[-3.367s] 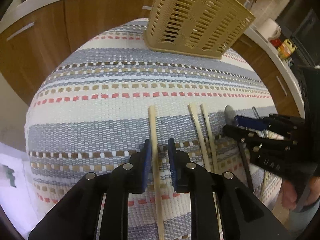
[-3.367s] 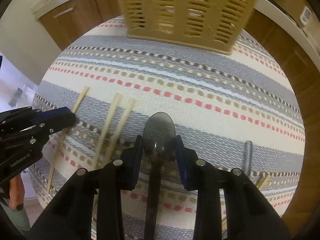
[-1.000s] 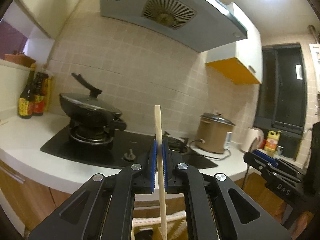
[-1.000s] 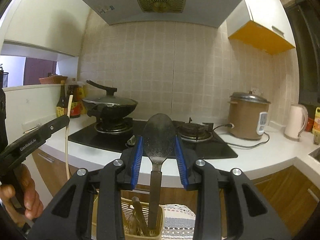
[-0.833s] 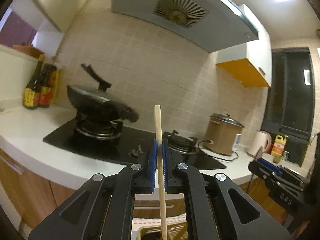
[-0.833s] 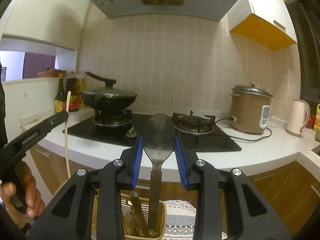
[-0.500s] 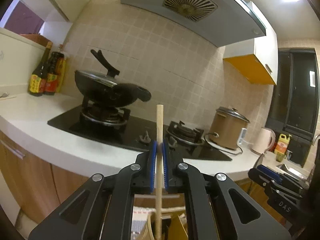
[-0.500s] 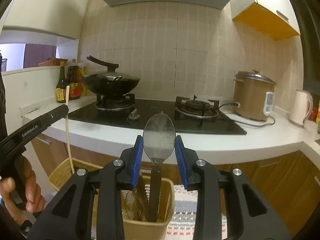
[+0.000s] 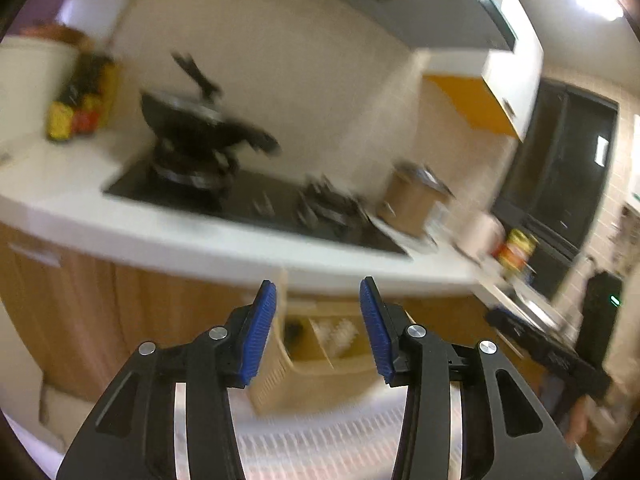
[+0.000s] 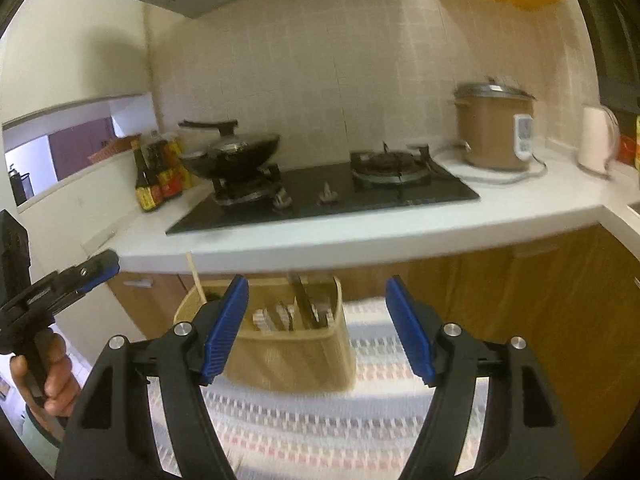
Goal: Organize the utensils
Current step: 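Open the left tool over the basket while the right tool releases its spoon there, then grasp a wooden chopstick with the left tool while the right tool grasps another chopstick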
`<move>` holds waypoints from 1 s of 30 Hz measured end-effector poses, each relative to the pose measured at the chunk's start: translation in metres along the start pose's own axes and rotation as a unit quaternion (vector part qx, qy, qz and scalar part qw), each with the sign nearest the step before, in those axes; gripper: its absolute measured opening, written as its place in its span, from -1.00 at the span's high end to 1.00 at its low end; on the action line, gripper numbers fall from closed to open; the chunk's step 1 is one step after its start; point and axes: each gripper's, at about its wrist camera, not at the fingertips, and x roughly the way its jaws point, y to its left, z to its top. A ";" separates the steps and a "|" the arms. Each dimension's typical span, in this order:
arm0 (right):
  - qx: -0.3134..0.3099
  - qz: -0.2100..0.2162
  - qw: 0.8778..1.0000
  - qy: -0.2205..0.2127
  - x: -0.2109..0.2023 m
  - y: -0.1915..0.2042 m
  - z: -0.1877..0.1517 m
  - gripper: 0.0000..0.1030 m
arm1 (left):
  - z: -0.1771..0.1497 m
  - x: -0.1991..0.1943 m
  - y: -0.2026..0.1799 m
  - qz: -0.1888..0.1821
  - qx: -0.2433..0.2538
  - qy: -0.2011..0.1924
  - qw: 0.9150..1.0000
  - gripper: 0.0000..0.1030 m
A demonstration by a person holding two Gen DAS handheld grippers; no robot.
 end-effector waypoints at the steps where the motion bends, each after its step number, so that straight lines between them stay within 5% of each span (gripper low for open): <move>1: 0.002 0.000 1.000 0.015 -0.004 0.000 -0.001 -0.30 | -0.003 -0.003 -0.003 -0.014 0.001 0.027 1.000 0.20; 7: -0.003 -0.019 0.991 0.132 -0.014 0.004 -0.031 -0.30 | -0.036 -0.015 -0.023 -0.011 0.027 0.126 0.992 0.20; 14: 0.001 -0.053 0.976 0.212 -0.022 -0.012 -0.091 -0.30 | -0.099 -0.015 -0.026 -0.003 0.052 0.218 0.975 0.20; 22: 0.124 -0.051 0.957 0.257 -0.025 -0.066 -0.179 -0.25 | -0.174 0.002 0.007 -0.002 -0.001 0.295 0.955 0.23; 26: 0.201 -0.032 0.942 0.268 -0.021 -0.092 -0.201 0.13 | -0.188 0.017 0.016 -0.007 -0.018 0.308 0.951 0.33; 30: 0.233 -0.036 0.935 0.266 -0.017 -0.103 -0.200 0.26 | -0.193 0.029 0.016 -0.004 -0.022 0.318 0.948 0.40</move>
